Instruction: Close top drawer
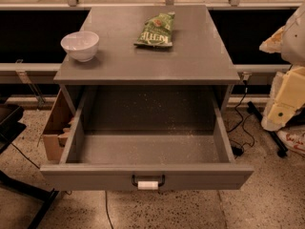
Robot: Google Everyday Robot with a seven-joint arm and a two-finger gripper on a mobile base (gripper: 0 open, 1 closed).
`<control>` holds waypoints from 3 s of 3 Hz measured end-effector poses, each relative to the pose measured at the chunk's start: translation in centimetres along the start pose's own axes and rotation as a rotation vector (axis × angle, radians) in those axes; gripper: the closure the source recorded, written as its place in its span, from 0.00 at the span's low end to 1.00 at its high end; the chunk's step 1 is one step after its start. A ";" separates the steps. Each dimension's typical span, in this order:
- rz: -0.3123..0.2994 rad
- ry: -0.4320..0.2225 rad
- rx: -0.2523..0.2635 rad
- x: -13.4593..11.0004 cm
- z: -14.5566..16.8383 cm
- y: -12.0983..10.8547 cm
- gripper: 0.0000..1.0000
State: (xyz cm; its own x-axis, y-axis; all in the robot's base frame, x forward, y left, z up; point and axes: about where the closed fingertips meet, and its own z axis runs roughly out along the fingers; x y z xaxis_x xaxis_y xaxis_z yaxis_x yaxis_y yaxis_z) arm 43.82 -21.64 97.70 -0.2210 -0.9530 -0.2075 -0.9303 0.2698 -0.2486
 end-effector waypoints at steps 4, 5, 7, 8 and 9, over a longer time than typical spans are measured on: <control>0.109 0.058 -0.051 2.4 8.2 7.5 0.11; 0.156 0.042 -0.059 3.5 13.2 11.2 0.34; 0.210 -0.018 -0.165 5.2 24.9 19.3 0.81; 0.206 -0.055 -0.179 5.1 29.1 20.3 1.00; 0.197 -0.091 -0.156 5.0 32.2 18.6 1.00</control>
Offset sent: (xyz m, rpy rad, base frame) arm -0.0178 0.0080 -0.0595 -0.0273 0.0960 -0.0548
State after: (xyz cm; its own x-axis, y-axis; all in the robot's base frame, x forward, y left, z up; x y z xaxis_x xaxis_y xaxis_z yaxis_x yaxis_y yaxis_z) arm 34.80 -16.91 61.58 -0.3812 -0.8661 -0.3233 -0.9075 0.4173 -0.0478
